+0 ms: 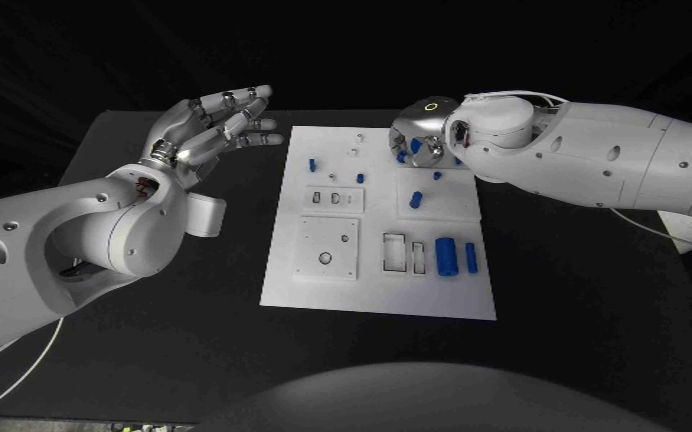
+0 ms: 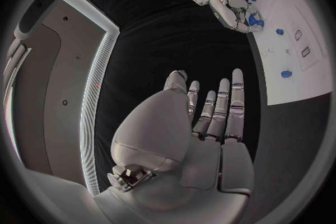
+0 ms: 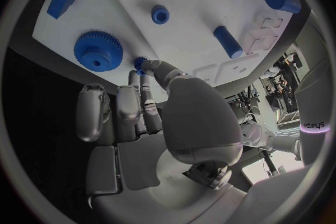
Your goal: Assemble the parts on the task board
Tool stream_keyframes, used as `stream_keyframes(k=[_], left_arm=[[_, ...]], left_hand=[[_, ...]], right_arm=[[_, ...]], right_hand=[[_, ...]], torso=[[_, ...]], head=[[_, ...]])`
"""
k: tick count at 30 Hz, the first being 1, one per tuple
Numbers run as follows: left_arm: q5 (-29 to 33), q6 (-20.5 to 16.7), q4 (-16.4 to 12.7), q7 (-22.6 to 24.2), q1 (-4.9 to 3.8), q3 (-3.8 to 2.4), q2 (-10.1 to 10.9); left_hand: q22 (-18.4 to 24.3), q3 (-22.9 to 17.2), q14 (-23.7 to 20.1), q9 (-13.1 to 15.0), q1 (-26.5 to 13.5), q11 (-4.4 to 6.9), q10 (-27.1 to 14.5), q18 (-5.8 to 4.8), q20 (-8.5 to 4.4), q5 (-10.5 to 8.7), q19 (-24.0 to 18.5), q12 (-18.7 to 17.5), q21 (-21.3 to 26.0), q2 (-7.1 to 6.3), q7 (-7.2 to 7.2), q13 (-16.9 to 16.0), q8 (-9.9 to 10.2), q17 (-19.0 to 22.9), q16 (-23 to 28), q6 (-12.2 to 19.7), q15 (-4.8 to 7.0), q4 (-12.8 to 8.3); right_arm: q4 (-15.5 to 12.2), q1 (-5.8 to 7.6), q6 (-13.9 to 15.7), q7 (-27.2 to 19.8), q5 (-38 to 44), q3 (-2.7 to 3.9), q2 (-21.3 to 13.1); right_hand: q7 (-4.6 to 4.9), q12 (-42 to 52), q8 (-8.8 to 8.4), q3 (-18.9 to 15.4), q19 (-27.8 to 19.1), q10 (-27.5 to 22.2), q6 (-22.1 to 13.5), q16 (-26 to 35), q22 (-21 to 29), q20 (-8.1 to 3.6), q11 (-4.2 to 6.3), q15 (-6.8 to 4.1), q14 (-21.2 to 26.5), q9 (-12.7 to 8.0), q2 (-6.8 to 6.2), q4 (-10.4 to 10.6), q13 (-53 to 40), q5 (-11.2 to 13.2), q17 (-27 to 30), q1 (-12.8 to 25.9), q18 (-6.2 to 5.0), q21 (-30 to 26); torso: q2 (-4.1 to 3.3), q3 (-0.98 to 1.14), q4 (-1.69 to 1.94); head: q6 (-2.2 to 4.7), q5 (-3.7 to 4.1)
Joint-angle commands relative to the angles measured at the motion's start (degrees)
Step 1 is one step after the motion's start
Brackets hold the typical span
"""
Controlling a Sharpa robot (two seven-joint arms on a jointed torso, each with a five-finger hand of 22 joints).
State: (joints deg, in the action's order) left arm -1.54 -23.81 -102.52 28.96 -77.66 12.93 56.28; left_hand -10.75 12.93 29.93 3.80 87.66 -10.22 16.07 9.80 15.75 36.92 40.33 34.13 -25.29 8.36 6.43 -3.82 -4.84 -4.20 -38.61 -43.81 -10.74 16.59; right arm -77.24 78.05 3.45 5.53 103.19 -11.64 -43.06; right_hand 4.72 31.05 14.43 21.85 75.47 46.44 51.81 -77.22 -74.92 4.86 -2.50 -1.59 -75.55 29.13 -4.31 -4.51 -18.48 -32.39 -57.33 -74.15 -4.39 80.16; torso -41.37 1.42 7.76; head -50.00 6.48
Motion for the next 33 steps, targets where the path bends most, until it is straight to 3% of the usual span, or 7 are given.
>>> stream_keyframes(k=[1,12,19,26,30,33], left_arm=[[-0.30,1.13,-0.02,-0.03,-0.05,-0.03,-0.13],[-0.30,1.08,0.07,-0.13,-0.05,-0.03,-0.14],[-0.30,1.00,-0.01,-0.10,-0.04,-0.03,0.09],[-0.30,0.78,-0.26,-0.24,-0.05,-0.03,0.40],[-0.30,0.46,-0.50,-0.20,-0.06,-0.04,0.44],[-0.30,0.28,-0.65,-0.31,-0.07,-0.05,0.36]], left_hand=[[0.07,-0.24,-0.12,0.06,0.71,-0.33,0.12,-0.27,0.13,0.26,-0.40,0.39,-0.13,0.08,0.40,0.05,-0.40,0.08,-0.34,-0.14,-0.15,0.00],[0.07,-0.36,-0.12,0.06,0.82,-0.40,0.13,-0.31,0.14,0.29,-0.44,0.44,-0.14,0.10,0.43,0.05,-0.42,0.10,-0.40,-0.16,-0.20,-0.01],[0.06,-0.49,-0.12,0.05,0.93,-0.46,0.14,-0.33,0.15,0.31,-0.46,0.49,-0.17,0.15,0.47,0.05,-0.43,0.12,-0.47,-0.18,-0.23,-0.01],[0.05,-0.69,-0.14,0.03,1.11,-0.47,0.18,-0.38,0.16,0.31,-0.49,0.61,-0.22,0.16,0.72,0.06,-0.43,0.16,-0.58,-0.13,-0.29,-0.01],[0.05,-0.71,-0.15,0.03,1.13,-0.46,0.18,-0.39,0.16,0.30,-0.50,0.62,-0.23,0.15,0.76,0.06,-0.43,0.17,-0.59,-0.13,-0.30,-0.01],[0.05,-0.76,-0.19,0.03,1.15,-0.41,0.23,-0.42,0.16,0.30,-0.56,0.69,-0.23,0.11,0.92,0.05,-0.43,0.19,-0.63,-0.12,-0.32,0.02]], right_arm=[[0.14,-0.09,-1.00,-0.73,0.49,-0.02,0.09],[0.48,-0.14,-0.04,-1.02,-0.34,-0.02,0.31],[-0.59,0.08,2.31,-0.88,-0.97,0.02,0.07],[-1.89,1.90,3.45,-0.97,-1.89,0.13,0.36],[-1.15,3.00,3.44,-1.14,-2.54,0.24,1.88],[-0.16,3.55,2.82,-1.11,-3.24,0.33,3.28]], right_hand=[[0.29,0.36,0.52,0.32,0.17,0.92,0.35,0.17,-0.19,-0.34,0.09,-0.44,-0.15,0.55,0.10,-0.15,-0.44,-0.23,-0.01,-0.55,0.07,-0.28],[0.36,0.53,1.09,0.18,0.45,2.18,0.95,0.07,-0.60,-0.43,0.16,-0.50,-0.41,1.64,0.25,-0.21,-0.91,0.34,-0.33,-0.40,0.16,-0.14],[0.35,0.26,1.36,-0.06,0.79,2.38,1.30,0.00,-0.97,-0.45,0.11,-0.51,-0.65,2.18,0.15,0.02,-0.99,0.53,-0.51,0.06,0.25,0.04],[0.31,-0.11,1.30,-0.01,1.22,2.53,1.31,-0.19,-1.40,-0.46,0.11,-0.52,-0.98,2.35,0.11,0.16,-0.91,0.33,-0.98,0.29,0.36,0.30],[0.31,-0.17,1.27,0.02,1.33,2.63,1.30,-0.24,-1.51,-0.46,0.11,-0.53,-1.06,2.37,0.11,0.20,-0.89,0.29,-1.10,0.33,0.39,0.37],[0.29,-0.26,1.24,0.03,1.15,2.64,1.28,-0.06,-1.33,-0.46,0.12,-0.53,-0.88,2.38,0.10,0.22,-0.87,0.30,-0.67,0.36,0.33,0.23]], torso=[[0.04,-0.02,0.05],[0.08,-0.08,0.05],[0.05,-0.16,0.02],[0.02,-0.15,0.16],[-0.03,-0.16,0.27],[-0.14,-0.19,0.58]], head=[[0.00,0.04],[0.00,-0.06],[0.00,-0.51],[0.00,-0.65],[0.02,-0.97],[0.28,-0.84]])
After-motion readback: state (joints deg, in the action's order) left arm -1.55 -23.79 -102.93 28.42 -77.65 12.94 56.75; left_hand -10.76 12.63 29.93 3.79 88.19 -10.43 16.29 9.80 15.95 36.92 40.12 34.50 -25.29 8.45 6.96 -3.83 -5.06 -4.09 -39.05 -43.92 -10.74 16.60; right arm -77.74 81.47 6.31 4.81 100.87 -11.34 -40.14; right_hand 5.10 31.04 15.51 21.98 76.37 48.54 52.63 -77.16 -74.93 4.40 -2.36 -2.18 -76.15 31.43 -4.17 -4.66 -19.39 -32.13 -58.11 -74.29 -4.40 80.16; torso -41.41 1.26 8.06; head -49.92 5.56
